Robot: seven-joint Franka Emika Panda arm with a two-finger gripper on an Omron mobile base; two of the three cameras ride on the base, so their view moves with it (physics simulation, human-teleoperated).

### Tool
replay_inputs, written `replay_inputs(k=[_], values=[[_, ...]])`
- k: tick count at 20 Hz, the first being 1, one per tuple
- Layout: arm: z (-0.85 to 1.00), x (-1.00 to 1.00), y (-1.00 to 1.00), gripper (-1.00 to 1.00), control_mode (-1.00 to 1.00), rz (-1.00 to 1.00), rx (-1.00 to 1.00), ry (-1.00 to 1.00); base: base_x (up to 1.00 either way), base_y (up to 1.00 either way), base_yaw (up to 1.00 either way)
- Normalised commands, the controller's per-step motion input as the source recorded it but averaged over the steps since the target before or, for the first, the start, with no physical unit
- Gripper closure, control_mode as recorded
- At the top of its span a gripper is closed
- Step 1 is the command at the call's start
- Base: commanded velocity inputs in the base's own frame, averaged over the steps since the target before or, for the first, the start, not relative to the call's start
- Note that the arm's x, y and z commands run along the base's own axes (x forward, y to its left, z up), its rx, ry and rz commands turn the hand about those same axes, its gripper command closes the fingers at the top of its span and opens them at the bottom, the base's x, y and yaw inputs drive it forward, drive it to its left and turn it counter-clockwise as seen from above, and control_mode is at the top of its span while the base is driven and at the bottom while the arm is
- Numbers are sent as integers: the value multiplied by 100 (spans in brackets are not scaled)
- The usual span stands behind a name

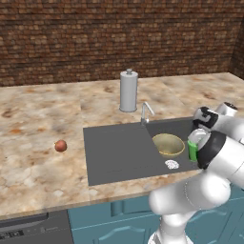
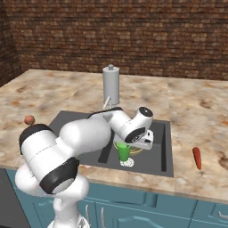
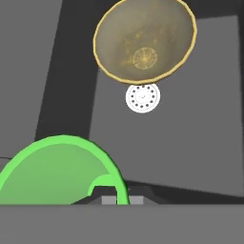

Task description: Remove the carrot and onion from the sink. Then move the bowl and cup from the counter to the sink for washing.

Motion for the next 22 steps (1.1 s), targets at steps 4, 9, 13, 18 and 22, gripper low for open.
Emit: replay_inputs(k=[4, 9, 13, 18, 22], values=[[-27, 21, -3, 100, -100, 6, 0, -5, 0, 0, 0], [-24, 25, -8, 100, -100, 1, 0, -2, 0, 0, 0], [-26, 26, -9, 100, -100, 0, 0, -1, 0, 0, 0], [-24, 27, -13, 100, -100, 0, 0, 0, 0, 0, 0], [-29, 22, -10, 100, -100, 0, 0, 0, 0, 0, 0]])
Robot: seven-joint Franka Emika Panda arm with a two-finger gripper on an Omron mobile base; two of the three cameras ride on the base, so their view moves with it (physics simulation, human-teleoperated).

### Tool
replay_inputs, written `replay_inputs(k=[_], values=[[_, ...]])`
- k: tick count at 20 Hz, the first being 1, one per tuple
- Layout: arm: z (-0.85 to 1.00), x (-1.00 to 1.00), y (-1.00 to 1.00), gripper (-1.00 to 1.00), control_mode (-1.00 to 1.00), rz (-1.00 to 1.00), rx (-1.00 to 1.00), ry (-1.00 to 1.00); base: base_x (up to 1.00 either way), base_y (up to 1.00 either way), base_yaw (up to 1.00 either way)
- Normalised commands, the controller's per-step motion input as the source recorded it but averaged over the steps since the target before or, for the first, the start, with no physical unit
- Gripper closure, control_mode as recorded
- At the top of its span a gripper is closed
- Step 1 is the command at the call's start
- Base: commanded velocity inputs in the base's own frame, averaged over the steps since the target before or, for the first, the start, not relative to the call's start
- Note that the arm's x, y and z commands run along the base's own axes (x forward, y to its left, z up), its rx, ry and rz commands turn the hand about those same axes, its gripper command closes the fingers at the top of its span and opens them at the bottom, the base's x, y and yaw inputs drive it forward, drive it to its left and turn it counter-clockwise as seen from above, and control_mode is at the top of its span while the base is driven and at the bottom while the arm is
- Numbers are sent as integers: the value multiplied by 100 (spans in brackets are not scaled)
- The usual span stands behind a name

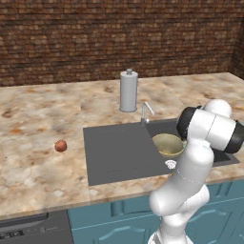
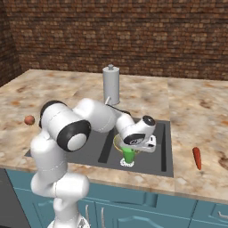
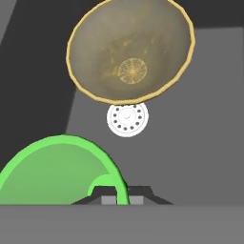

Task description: Remove the carrot and onion from the sink. Then move the bowl and cup from the counter to the sink for washing.

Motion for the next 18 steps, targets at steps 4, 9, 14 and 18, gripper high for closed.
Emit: replay_inputs(k=[4, 9, 14, 18], values=[[-28, 15, -9, 100, -100, 0, 0, -1, 0, 0, 0], [-25, 14, -8, 100, -100, 0, 0, -4, 0, 0, 0], [-22, 17, -5, 100, -100, 0, 0, -4, 0, 0, 0], [-23, 22, -3, 100, -100, 0, 0, -3, 0, 0, 0]])
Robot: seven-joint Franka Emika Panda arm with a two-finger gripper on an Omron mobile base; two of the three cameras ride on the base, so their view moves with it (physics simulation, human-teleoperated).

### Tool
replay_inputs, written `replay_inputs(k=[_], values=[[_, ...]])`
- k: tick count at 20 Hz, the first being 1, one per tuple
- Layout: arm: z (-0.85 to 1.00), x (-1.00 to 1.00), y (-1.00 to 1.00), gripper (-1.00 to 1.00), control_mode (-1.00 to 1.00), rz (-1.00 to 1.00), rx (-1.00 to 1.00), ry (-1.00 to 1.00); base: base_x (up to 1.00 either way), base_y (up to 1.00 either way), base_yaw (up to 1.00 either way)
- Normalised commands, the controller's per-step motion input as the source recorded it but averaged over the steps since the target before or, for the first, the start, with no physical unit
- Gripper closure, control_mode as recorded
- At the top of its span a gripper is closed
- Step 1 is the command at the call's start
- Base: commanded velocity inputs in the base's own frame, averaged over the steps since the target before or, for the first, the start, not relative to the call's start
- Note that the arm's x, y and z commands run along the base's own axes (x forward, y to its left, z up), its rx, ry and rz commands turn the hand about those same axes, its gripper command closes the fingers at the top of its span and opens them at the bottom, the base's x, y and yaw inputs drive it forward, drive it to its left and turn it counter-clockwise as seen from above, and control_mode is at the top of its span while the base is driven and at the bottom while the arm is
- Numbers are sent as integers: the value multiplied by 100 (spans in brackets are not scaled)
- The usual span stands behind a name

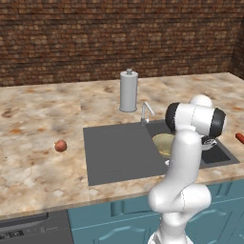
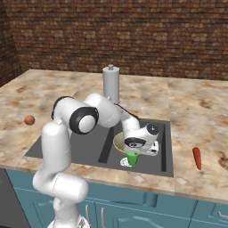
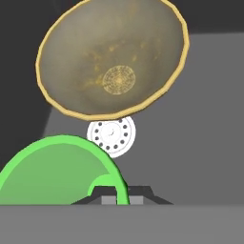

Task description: Remove the carrot and onion from the sink. Then move the bowl and cup from the counter to the sink for washing.

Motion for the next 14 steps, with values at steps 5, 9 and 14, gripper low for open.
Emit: replay_inputs(k=[5, 9, 14], values=[[-24, 21, -8, 100, -100, 0, 0, 0, 0, 0, 0], [-26, 21, -11, 100, -100, 0, 0, 0, 0, 0, 0], [-24, 19, -13, 100, -100, 0, 0, 0, 0, 0, 0]])
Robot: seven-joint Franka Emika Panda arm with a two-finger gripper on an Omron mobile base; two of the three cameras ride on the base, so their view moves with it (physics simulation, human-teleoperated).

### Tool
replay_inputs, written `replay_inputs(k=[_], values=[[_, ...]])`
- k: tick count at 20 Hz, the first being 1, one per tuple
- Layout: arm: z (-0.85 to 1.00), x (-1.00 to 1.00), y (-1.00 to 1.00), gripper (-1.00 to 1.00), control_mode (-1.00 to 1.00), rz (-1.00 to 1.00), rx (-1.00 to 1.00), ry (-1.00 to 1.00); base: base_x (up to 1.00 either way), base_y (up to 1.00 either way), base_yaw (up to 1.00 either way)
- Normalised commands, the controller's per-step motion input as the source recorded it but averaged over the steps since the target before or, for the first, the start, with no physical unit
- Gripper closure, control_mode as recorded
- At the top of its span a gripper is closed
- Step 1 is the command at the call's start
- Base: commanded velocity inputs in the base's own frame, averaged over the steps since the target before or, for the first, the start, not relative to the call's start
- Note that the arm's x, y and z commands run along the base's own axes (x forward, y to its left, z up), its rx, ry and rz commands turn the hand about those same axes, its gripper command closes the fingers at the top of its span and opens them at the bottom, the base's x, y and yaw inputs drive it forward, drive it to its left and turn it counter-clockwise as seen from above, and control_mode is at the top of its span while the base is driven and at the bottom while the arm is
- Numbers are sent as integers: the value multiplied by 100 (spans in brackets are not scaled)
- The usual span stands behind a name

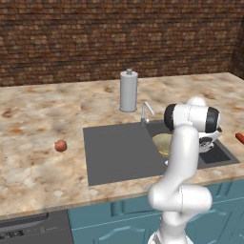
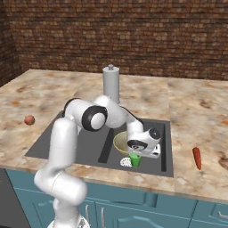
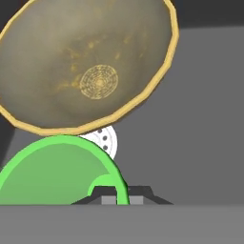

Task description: Remove the carrot and onion from the sink. Then move the bowl and cup from the counter to the sink for washing.

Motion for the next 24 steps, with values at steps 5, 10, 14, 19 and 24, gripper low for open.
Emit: replay_inputs(k=[5, 10, 14, 19, 24], values=[[-23, 18, -14, 100, -100, 0, 0, 0, 0, 0, 0], [-25, 16, -14, 100, -100, 0, 0, 0, 0, 0, 0], [-26, 16, -13, 100, -100, 0, 0, 0, 0, 0, 0], [-28, 15, -9, 100, -100, 0, 0, 0, 0, 0, 0], [-26, 8, -5, 100, -100, 0, 0, -1, 0, 0, 0]])
